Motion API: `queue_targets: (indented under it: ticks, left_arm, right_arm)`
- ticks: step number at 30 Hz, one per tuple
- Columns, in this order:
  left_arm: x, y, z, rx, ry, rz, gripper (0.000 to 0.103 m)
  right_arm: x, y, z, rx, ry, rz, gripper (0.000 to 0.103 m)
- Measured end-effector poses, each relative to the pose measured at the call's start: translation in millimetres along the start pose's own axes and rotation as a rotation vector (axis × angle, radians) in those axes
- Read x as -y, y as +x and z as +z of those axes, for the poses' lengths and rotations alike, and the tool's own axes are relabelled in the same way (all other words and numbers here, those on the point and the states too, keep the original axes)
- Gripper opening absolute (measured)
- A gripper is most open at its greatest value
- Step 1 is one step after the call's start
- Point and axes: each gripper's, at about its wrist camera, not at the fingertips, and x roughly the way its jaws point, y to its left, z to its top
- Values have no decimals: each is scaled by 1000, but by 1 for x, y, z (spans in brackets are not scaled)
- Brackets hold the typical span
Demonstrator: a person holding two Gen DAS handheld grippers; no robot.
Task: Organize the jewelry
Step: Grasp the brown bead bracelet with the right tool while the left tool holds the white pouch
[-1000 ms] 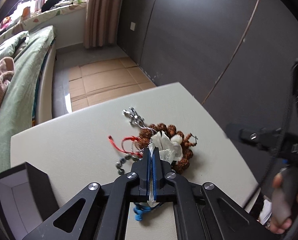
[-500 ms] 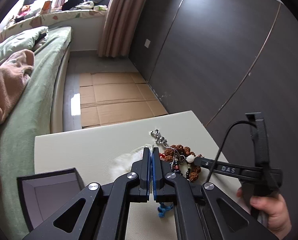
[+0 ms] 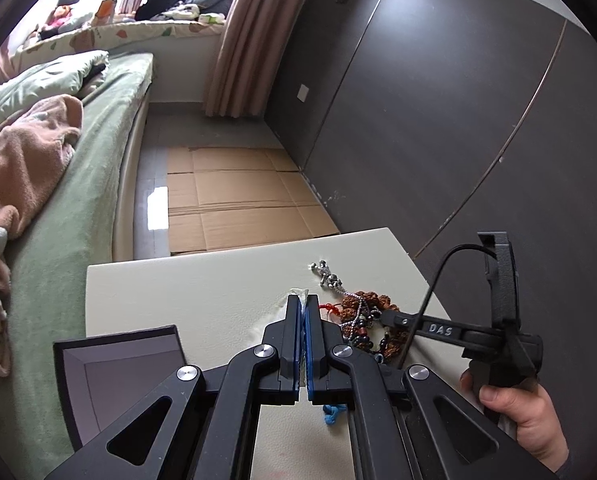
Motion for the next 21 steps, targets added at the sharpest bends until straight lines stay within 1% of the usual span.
queue_targets:
  ticks: [5, 6, 7, 8, 10, 11, 12, 14, 16, 19, 20, 21]
  left_arm:
    - [1, -7, -3, 7, 1, 3, 1]
    - [2, -8, -4, 8, 1, 4, 1]
    - [2, -10, -5, 11, 1, 5, 1]
    - [3, -12, -6, 13, 1, 7, 1]
    - [4, -15, -8, 16, 4, 10, 1]
    - [4, -16, -9, 17, 6, 12, 1]
    - [5, -18, -10, 19, 7, 13, 1]
    - [5, -20, -12, 20, 6, 14, 1]
    - [6, -21, -13, 18, 9, 18, 1]
    - [6, -21, -14, 18, 14, 21, 1]
    - [6, -21, -14, 18, 15, 20, 1]
    - [7, -21, -14, 18, 16, 20, 1]
  right_arm:
    - [9, -11, -3, 21, 50, 72, 36]
    - [10, -15, -3, 28, 54, 88, 12]
    - [11, -18, -4, 35, 56, 99, 4]
    - [11, -23, -4, 39, 59, 130, 2]
    - [10, -28, -5, 43, 61, 183, 2]
    - [9, -30, -6, 48, 57, 191, 2]
    - [7, -32, -8, 54, 47, 180, 2]
    - [2, -31, -10, 55, 13, 123, 2]
    - [3, -27, -10, 38, 19, 106, 2]
    - [5, -13, -13, -26, 15, 72, 5]
    - [5, -11, -14, -24, 10, 59, 7]
    - [3, -11, -14, -18, -1, 35, 19]
